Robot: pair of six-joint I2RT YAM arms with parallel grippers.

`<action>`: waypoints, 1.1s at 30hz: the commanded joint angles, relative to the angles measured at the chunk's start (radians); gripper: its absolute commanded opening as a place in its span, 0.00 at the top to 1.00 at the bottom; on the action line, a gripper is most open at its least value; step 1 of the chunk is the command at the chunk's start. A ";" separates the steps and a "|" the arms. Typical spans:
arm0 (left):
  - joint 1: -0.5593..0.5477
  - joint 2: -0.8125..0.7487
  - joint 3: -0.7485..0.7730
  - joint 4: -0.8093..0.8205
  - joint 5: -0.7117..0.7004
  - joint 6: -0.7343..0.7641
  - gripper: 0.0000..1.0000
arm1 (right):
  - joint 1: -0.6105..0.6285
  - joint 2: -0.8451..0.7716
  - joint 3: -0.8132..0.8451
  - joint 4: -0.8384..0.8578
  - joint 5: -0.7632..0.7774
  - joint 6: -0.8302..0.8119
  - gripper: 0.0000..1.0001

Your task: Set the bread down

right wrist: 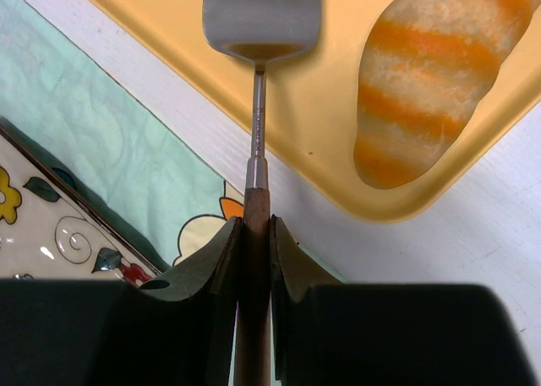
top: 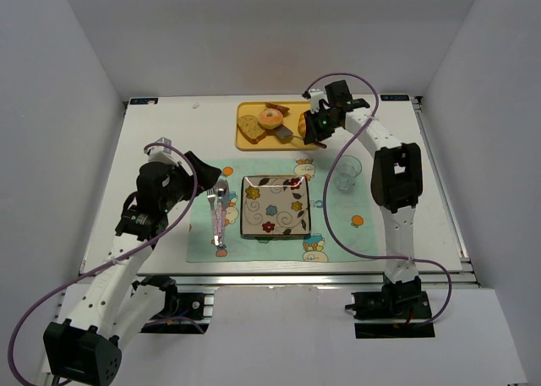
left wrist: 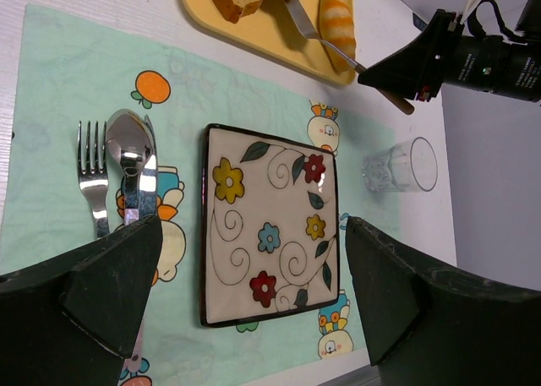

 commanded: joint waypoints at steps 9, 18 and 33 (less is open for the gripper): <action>0.005 -0.001 0.044 0.011 0.020 -0.010 0.02 | 0.011 -0.004 -0.015 0.112 -0.011 -0.038 1.00; 0.005 0.001 0.047 0.017 0.021 -0.015 0.02 | 0.022 0.002 -0.027 0.154 0.018 -0.064 1.00; 0.004 0.005 0.049 0.021 0.026 -0.016 0.02 | 0.028 -0.118 -0.226 0.335 0.029 -0.110 1.00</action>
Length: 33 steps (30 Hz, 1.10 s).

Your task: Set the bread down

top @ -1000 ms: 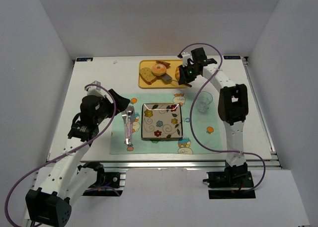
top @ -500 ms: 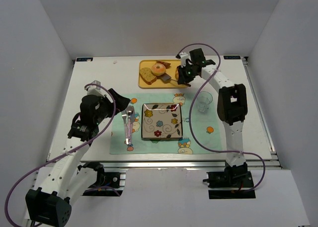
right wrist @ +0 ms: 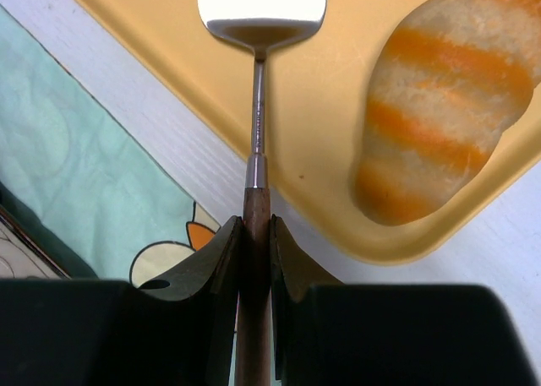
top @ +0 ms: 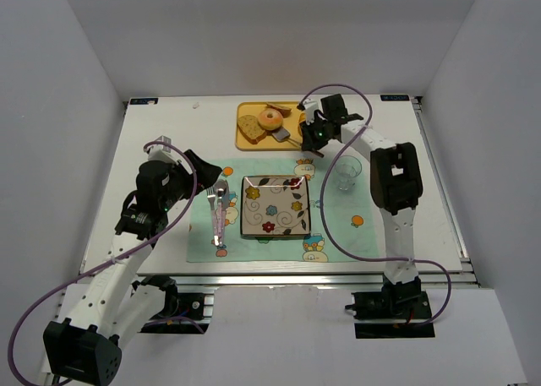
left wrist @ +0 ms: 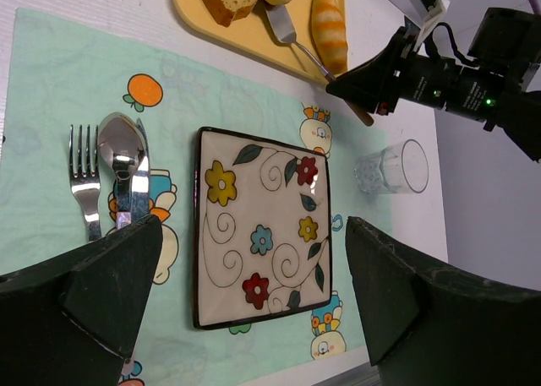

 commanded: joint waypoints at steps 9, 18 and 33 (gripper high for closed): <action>0.004 -0.013 0.026 0.017 0.017 -0.008 0.02 | 0.003 -0.177 -0.130 0.185 0.002 -0.023 1.00; 0.005 -0.019 0.022 0.018 0.016 -0.009 0.02 | 0.001 -0.217 -0.166 0.224 0.004 -0.020 1.00; 0.004 -0.024 0.012 0.034 0.016 -0.009 0.02 | 0.003 -0.466 -0.366 0.211 -0.048 -0.135 1.00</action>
